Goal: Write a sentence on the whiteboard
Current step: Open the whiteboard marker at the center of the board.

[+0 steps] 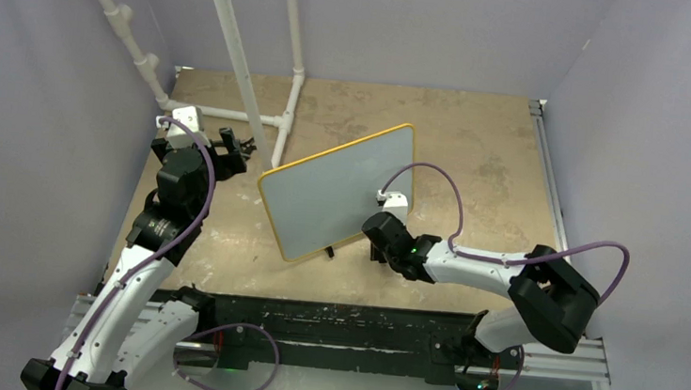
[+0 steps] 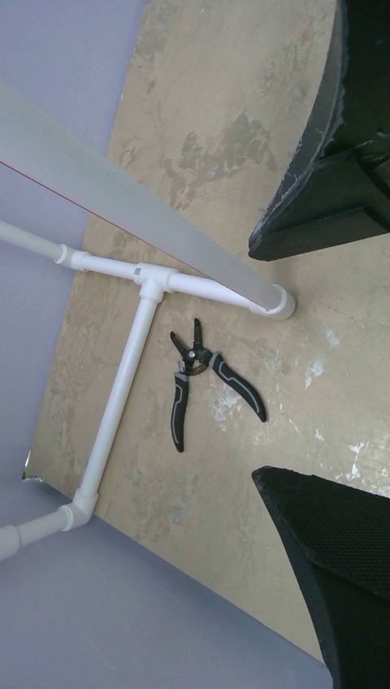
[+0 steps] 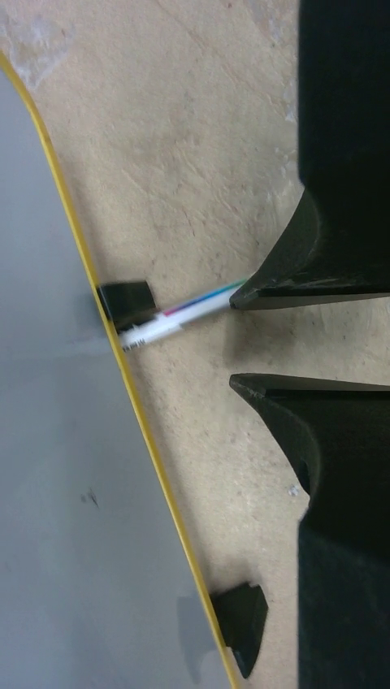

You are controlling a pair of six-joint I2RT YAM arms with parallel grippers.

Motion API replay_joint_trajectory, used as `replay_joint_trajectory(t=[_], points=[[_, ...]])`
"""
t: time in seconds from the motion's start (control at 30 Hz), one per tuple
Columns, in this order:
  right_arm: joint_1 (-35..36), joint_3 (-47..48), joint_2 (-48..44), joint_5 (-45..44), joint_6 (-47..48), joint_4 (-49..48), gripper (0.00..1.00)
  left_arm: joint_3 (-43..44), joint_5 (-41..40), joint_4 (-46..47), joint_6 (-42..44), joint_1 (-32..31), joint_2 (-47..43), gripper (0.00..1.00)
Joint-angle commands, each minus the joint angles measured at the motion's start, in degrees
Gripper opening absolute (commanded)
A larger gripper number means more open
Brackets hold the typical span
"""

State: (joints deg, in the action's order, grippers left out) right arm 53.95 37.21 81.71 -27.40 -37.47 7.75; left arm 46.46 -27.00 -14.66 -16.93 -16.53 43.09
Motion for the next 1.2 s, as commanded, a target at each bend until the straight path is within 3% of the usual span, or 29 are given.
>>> replay_joint_trajectory(t=[0.0, 0.2, 0.4, 0.7, 1.17], points=[[3.41, 3.69, 1.95, -0.33, 0.37, 1.13, 0.36, -0.22, 0.7, 1.56, 0.04, 0.19, -0.68, 0.97], [4.84, 5.58, 1.65, -3.09, -3.02, 4.44, 0.36, -0.29, 0.55, 1.47, 0.11, 0.19, -0.91, 0.98], [3.23, 5.79, -1.12, -4.7, -3.89, 8.04, 0.44, -0.31, 0.55, 1.47, 0.14, 0.19, -0.9, 0.98], [-3.33, 2.66, -2.2, 1.47, -0.23, 4.42, 0.46, -0.38, 0.64, 1.56, 0.23, 0.19, -0.82, 0.97], [-2.77, 4.54, 3.89, 6.75, 0.24, 2.75, 0.44, -0.57, 1.06, 1.6, 0.4, 0.19, -0.65, 0.97]])
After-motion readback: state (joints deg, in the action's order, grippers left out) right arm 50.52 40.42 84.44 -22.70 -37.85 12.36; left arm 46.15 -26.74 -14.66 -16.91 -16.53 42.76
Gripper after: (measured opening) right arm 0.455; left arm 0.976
